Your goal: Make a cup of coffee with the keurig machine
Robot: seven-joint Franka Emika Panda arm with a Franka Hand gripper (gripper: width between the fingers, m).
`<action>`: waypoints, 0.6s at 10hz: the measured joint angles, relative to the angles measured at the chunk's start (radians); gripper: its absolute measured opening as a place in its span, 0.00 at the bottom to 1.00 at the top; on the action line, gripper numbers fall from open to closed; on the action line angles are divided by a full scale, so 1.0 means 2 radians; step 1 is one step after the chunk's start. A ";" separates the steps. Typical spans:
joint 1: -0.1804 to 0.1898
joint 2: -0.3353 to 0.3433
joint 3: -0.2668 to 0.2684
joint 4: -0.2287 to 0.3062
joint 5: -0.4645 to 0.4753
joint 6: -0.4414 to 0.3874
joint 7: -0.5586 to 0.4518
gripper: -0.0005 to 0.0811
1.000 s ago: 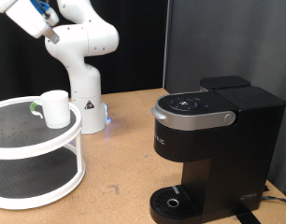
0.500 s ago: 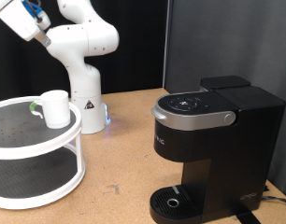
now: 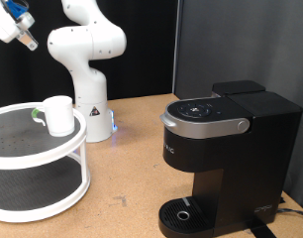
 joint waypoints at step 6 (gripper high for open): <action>-0.001 -0.005 -0.014 0.001 -0.012 0.004 -0.010 0.01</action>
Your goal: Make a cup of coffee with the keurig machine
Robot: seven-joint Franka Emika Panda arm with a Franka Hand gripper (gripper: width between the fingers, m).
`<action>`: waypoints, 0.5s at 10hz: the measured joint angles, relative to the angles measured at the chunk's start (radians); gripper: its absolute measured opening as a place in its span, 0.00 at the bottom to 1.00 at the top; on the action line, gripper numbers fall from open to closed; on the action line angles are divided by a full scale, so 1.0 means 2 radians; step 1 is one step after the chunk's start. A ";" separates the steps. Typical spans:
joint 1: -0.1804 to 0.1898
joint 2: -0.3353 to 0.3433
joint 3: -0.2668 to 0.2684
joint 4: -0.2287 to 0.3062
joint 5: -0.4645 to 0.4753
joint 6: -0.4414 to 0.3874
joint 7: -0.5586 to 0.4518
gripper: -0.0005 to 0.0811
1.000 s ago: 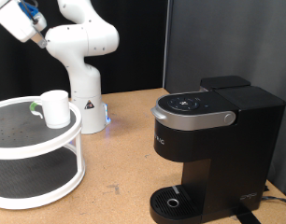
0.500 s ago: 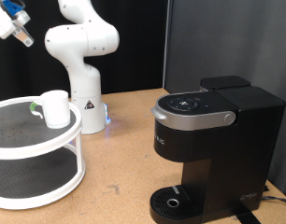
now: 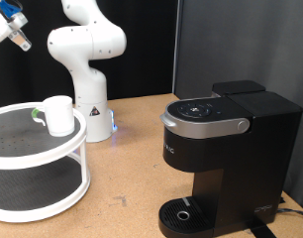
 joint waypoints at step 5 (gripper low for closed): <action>0.000 0.003 -0.019 -0.017 -0.012 0.013 -0.027 0.01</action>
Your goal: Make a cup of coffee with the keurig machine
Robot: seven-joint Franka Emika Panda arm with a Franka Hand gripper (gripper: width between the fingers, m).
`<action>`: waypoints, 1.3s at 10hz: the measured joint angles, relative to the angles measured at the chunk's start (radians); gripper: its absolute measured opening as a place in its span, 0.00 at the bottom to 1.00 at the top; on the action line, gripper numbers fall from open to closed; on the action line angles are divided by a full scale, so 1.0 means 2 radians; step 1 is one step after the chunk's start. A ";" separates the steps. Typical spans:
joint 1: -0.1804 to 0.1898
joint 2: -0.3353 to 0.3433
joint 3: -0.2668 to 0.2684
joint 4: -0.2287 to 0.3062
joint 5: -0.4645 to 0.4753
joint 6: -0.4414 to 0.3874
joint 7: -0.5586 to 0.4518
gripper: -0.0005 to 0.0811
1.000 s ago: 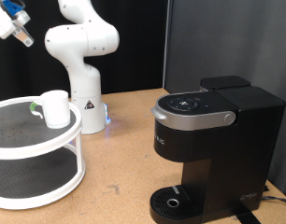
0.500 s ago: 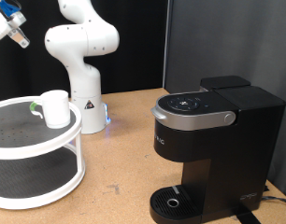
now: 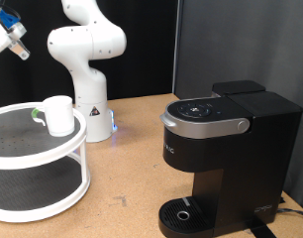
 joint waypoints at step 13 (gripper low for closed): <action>0.001 0.046 -0.022 -0.084 -0.026 0.109 -0.059 0.76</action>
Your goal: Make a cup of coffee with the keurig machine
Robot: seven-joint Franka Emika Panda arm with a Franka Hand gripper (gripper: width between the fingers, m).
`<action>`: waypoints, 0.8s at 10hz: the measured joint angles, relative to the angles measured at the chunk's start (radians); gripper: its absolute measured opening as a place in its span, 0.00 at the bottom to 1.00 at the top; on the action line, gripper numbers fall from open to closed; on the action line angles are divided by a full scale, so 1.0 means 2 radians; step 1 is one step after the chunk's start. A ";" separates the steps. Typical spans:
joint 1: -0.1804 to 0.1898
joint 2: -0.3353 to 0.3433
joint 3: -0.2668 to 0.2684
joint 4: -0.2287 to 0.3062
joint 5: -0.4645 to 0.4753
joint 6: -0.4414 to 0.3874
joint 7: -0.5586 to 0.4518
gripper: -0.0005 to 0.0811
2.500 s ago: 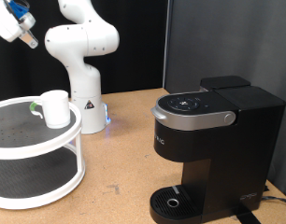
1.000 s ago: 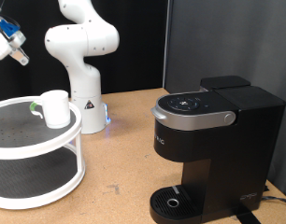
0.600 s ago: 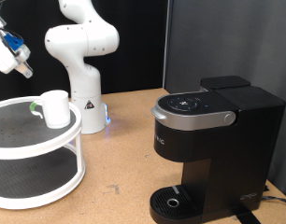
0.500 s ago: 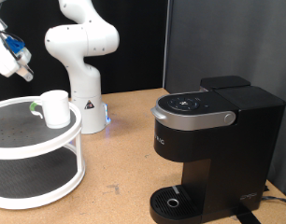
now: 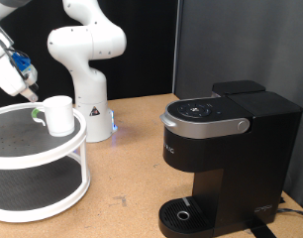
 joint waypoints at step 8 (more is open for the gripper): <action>0.000 0.003 -0.033 -0.038 -0.002 0.043 -0.049 0.99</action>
